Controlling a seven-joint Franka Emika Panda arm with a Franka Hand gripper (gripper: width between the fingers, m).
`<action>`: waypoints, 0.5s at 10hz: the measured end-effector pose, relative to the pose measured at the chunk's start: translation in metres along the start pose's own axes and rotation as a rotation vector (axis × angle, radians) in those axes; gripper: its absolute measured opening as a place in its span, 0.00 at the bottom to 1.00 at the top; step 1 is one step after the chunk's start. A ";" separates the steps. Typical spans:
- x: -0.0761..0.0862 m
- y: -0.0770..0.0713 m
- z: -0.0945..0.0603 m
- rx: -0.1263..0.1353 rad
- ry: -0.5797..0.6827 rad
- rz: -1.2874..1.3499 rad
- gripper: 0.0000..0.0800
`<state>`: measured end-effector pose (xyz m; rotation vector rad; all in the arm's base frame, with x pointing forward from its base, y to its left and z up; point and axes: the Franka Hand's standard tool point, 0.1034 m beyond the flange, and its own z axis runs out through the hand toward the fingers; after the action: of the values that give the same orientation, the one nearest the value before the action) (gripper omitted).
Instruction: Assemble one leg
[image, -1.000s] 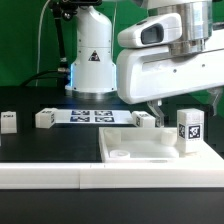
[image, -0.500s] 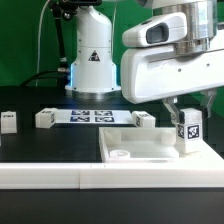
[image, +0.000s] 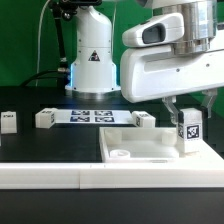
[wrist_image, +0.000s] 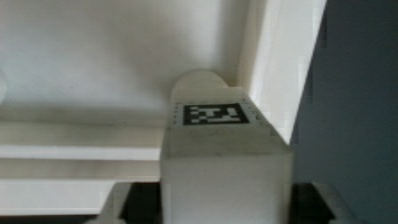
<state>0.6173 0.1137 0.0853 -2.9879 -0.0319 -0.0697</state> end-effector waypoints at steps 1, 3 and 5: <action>0.000 0.000 0.000 -0.007 0.001 0.076 0.36; 0.001 0.001 0.002 -0.021 0.010 0.294 0.37; 0.001 0.001 0.002 -0.029 0.015 0.498 0.37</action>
Offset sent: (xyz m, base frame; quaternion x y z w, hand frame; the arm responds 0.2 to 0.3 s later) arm -0.0019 0.0040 -0.0071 -0.0200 0.0006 0.2122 0.9770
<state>0.6180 0.1126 0.0832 -2.9251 0.7129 -0.0339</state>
